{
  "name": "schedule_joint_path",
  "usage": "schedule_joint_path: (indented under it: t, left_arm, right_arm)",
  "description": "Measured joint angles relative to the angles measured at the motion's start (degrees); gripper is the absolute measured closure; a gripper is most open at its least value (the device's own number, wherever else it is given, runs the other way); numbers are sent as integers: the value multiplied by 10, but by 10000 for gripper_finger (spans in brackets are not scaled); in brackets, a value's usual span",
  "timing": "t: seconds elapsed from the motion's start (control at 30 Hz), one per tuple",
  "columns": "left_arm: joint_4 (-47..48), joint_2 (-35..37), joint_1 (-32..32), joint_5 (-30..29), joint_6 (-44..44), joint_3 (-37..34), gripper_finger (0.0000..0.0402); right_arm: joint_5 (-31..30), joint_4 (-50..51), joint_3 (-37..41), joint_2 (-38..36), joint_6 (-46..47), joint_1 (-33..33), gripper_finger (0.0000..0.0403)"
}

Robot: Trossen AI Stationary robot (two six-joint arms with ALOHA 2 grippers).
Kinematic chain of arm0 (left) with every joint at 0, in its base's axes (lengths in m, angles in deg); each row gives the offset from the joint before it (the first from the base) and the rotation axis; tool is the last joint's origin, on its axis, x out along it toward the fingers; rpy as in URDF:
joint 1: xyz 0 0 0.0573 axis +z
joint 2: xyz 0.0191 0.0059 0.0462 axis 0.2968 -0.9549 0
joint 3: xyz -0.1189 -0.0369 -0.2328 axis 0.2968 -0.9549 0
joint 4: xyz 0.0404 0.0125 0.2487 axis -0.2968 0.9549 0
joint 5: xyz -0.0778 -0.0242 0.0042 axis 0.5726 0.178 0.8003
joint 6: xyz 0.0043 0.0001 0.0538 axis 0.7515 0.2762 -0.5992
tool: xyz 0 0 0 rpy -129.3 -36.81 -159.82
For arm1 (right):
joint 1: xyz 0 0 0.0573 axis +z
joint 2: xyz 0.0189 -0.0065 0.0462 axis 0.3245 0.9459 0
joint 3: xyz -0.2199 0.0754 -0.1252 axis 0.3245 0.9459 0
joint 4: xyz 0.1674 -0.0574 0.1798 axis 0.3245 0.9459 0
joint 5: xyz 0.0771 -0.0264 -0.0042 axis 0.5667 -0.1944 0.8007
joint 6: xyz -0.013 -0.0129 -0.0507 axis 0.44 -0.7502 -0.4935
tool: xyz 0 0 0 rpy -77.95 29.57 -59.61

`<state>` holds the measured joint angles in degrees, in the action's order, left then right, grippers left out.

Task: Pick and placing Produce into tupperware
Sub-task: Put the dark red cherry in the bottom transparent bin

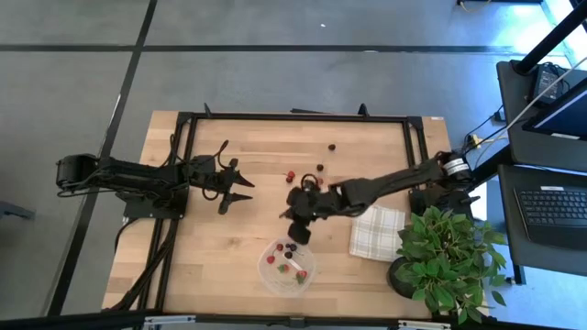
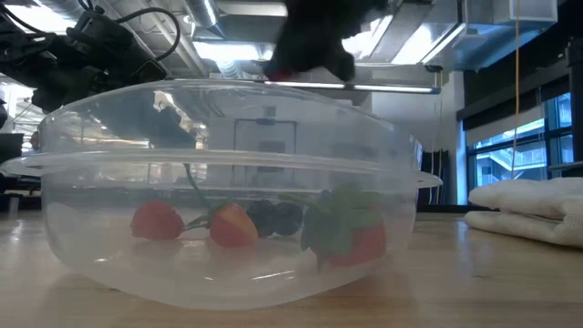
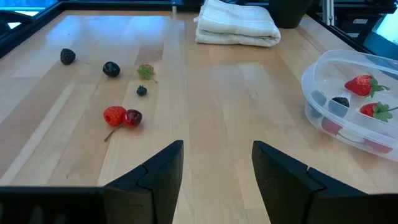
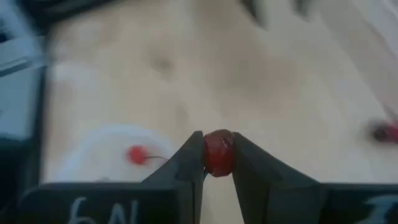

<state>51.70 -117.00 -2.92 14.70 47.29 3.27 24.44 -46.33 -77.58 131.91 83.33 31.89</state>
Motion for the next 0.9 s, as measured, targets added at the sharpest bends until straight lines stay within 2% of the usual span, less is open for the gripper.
schedule_joint_path:
  t: [0.13, 0.23, 0.47, 0.7, 0.9]
  left_arm:
    - [0, 0, 0, 0, 0, 0, 217]
    - [0, 0, 0, 0, 0, 0, 217]
    - [0, 0, 0, 0, 0, 0, 217]
    - [0, 0, 0, 0, 0, 0, 217]
    - [0, 0, 0, 0, 0, 0, 217]
  right_arm:
    - [27, -26, -16, 0, -74, 29, 335]
    - [29, -26, -26, 0, -92, 42, 335]
    - [30, -8, -27, 10, -92, 49, 338]
    - [90, -3, -27, 64, -91, 49, 339]
    - [99, 46, -57, 98, -78, 59, 339]
